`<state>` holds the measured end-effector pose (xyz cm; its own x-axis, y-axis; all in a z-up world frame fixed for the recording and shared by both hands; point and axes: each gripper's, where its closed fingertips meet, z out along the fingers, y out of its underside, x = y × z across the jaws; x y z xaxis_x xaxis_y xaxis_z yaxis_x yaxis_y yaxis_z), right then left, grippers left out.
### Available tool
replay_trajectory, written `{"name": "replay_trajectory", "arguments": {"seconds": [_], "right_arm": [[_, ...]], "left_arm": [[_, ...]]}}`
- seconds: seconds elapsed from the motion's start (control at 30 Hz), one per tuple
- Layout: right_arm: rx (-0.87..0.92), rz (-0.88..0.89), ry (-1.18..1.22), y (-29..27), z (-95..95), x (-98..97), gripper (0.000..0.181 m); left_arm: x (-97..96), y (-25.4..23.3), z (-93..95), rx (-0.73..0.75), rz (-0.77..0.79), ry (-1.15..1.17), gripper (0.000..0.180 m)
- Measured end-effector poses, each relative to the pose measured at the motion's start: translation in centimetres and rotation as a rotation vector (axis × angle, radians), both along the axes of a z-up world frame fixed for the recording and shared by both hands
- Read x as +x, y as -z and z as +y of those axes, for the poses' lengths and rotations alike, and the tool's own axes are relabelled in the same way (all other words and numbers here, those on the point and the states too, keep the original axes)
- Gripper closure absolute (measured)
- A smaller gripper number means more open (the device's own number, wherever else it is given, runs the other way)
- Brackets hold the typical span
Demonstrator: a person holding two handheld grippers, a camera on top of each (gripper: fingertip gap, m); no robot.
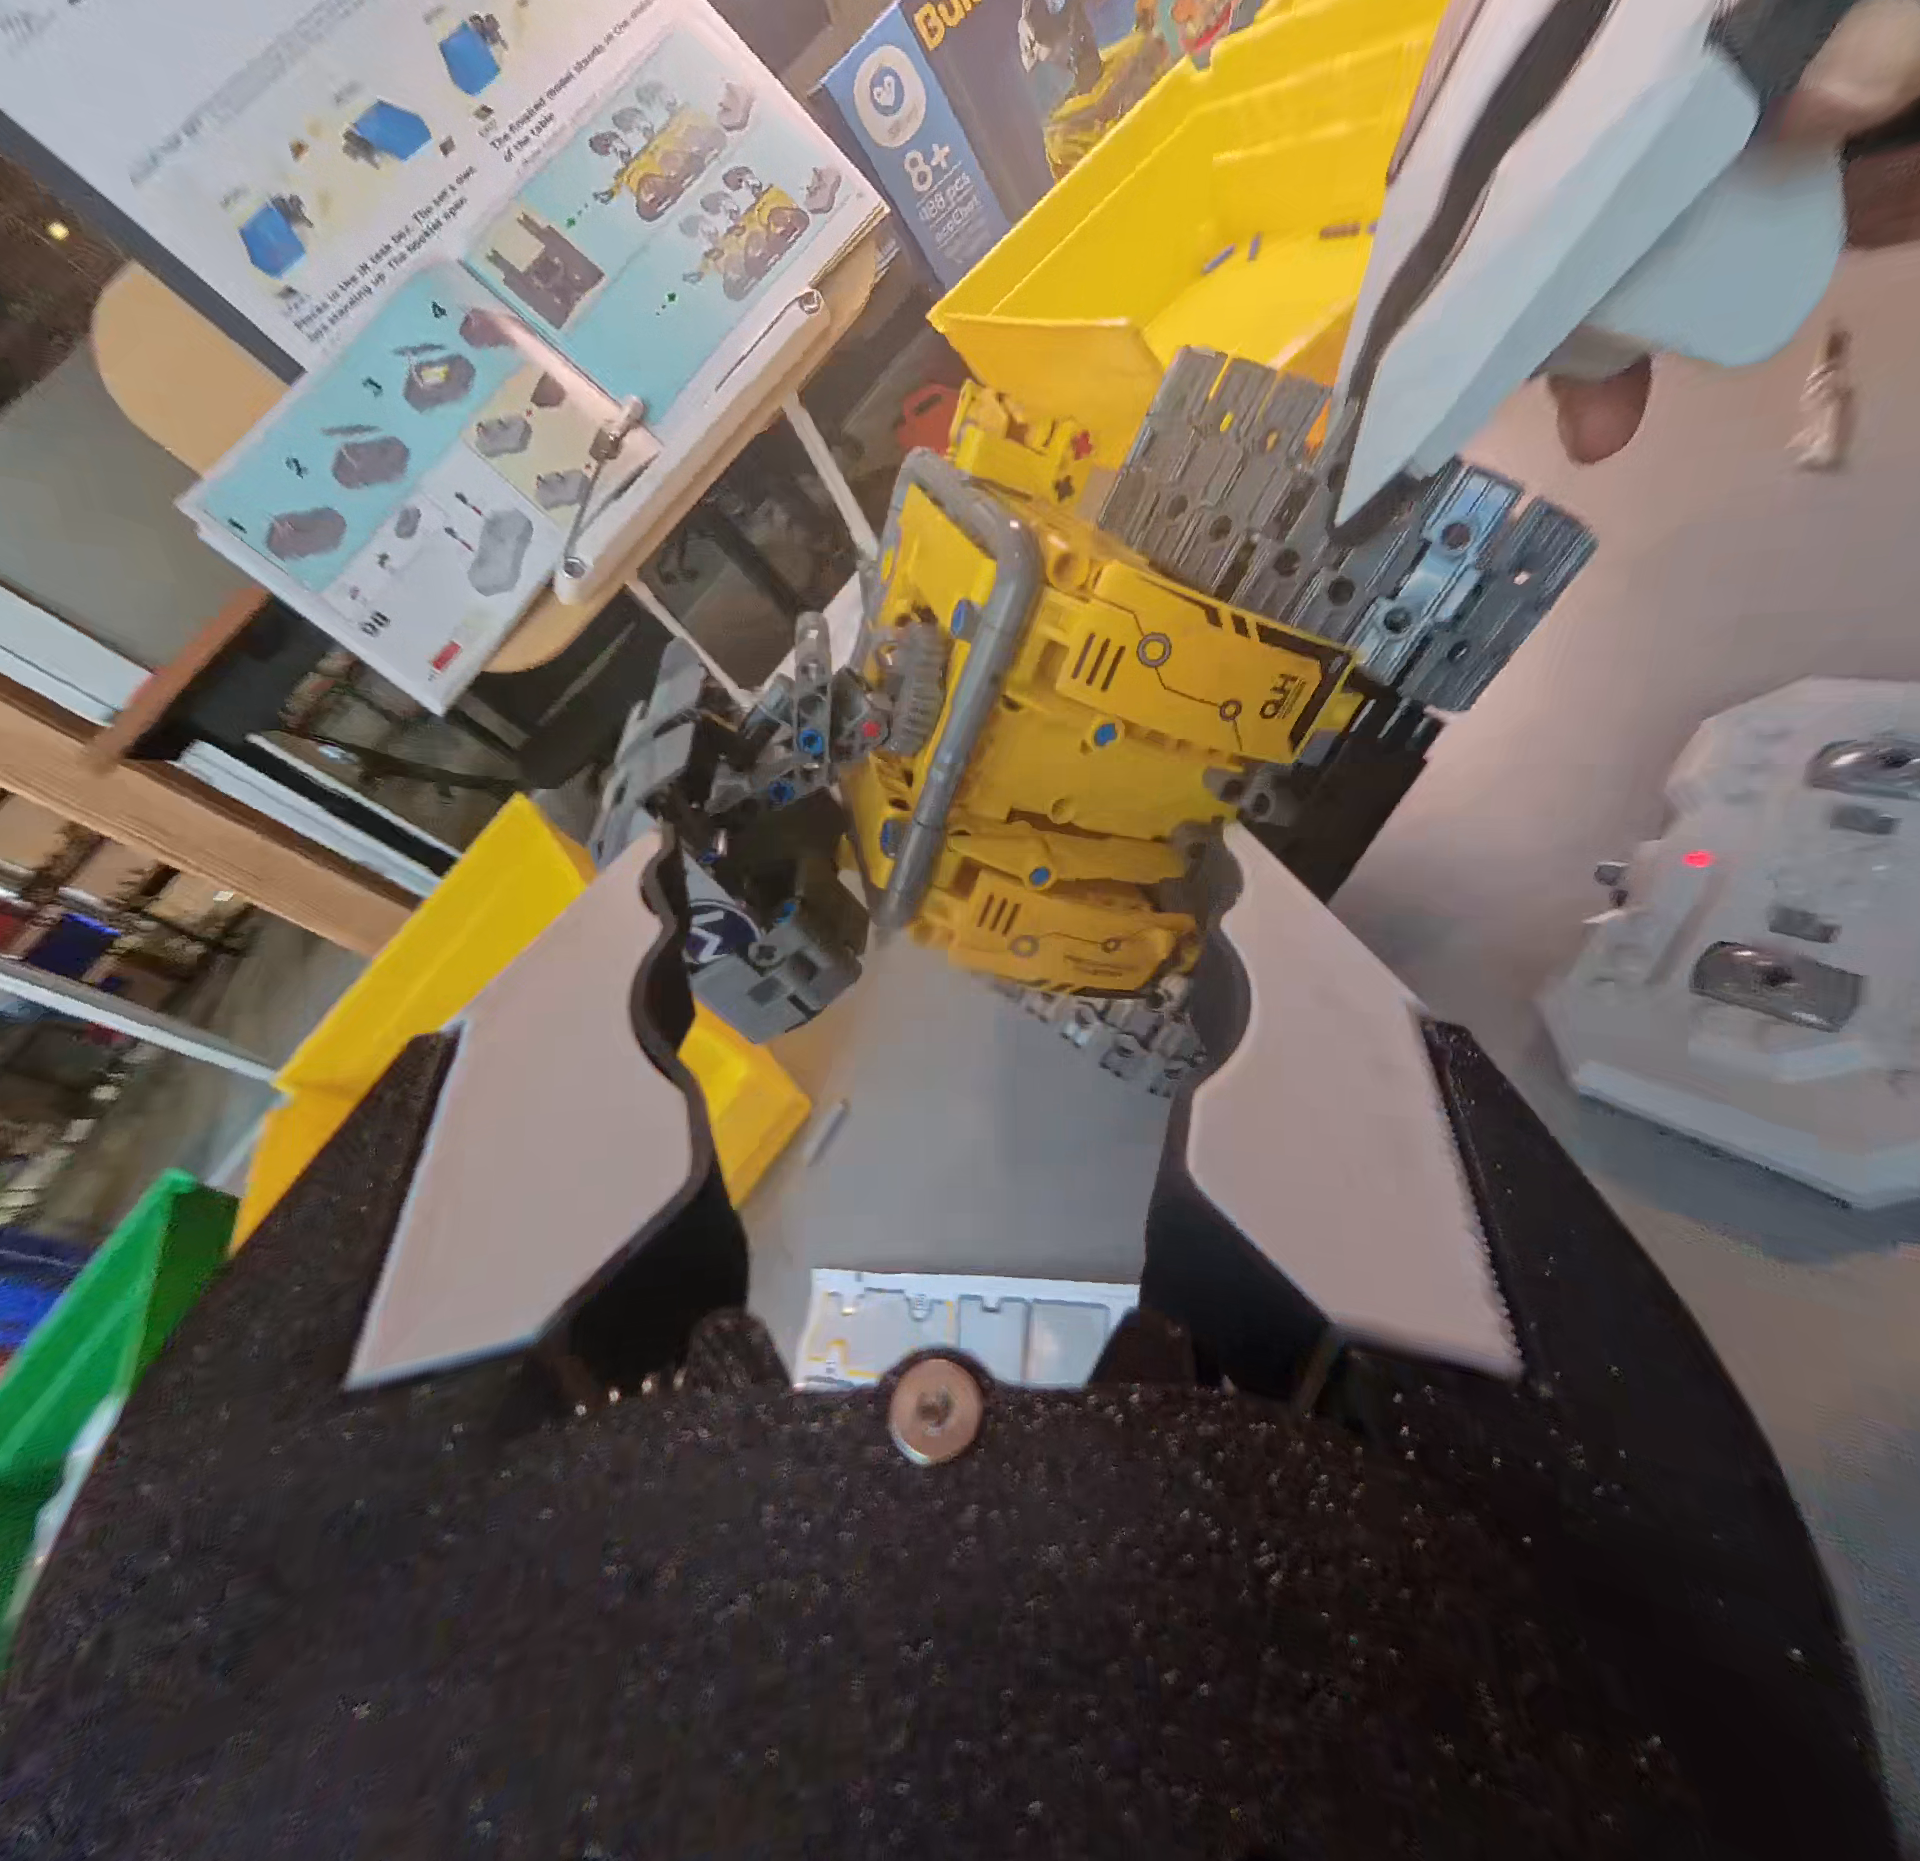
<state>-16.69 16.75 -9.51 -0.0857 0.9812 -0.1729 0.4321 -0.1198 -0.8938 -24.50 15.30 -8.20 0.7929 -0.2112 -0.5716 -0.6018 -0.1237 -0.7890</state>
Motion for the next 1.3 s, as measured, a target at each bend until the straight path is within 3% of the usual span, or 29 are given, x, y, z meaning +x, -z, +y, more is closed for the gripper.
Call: {"name": "replay_trajectory", "arguments": {"seconds": [0.1,0.27,0.43,0.6,0.67,1.0,1.2,1.3], "right_arm": [[0.076,-0.033,-0.02,-1.5,-0.3,-0.1,0.174],[0.193,-0.066,-0.051,-2.8,-0.3,-0.2,0.176],[0.191,-0.045,-0.057,-3.3,0.1,-0.9,0.17],[0.175,0.19,-0.051,-6.4,0.5,-0.6,0.157],[0.198,0.263,-0.043,-7.0,1.6,0.8,0.153],[0.374,0.105,0.016,3.3,5.5,2.1,0.151],[0.378,0.15,0.078,3.3,6.0,0.6,0.104],[0.419,0.15,0.074,3.7,5.4,0.4,0.091]], "left_arm": [[0.4,-0.6,1.4,0.011,0.118,0.017,0.096],[2.3,1.1,2.3,-0.071,0.073,0.129,0.124],[2.4,2.1,2.6,-0.111,-0.074,0.146,0.131],[1.1,4.5,2.6,-0.218,-0.258,0.164,0.136],[0.6,5.1,2.5,-0.267,-0.263,0.163,0.138],[0.3,5.2,2.6,-0.256,-0.315,0.157,0.14],[0.4,5.3,2.5,-0.253,-0.348,0.156,0.14],[0.5,5.3,2.5,-0.25,-0.347,0.161,0.14]]}}
